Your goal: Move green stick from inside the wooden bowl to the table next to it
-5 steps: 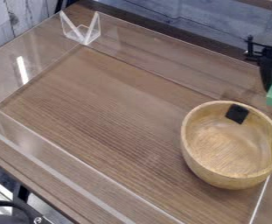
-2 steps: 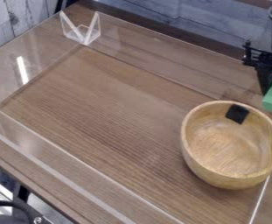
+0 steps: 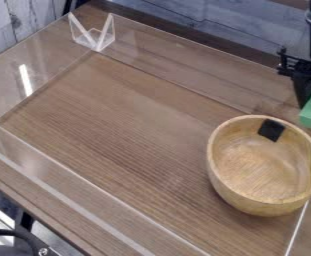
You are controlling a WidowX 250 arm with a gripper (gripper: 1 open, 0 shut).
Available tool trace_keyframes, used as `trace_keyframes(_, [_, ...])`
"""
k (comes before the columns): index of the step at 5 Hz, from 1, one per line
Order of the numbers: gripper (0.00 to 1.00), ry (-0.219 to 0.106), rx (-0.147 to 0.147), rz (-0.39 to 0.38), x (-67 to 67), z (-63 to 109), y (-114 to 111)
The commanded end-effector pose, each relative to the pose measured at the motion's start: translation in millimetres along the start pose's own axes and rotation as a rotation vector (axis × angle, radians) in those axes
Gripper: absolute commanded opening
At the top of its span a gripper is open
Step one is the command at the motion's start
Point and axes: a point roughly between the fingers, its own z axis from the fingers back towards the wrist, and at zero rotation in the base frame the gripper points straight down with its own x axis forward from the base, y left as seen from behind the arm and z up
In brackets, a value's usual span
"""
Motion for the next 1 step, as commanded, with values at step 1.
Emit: trace_keyframes(1, [0.00,-0.068,-0.013,-0.005,10.0,20.5,-1.9])
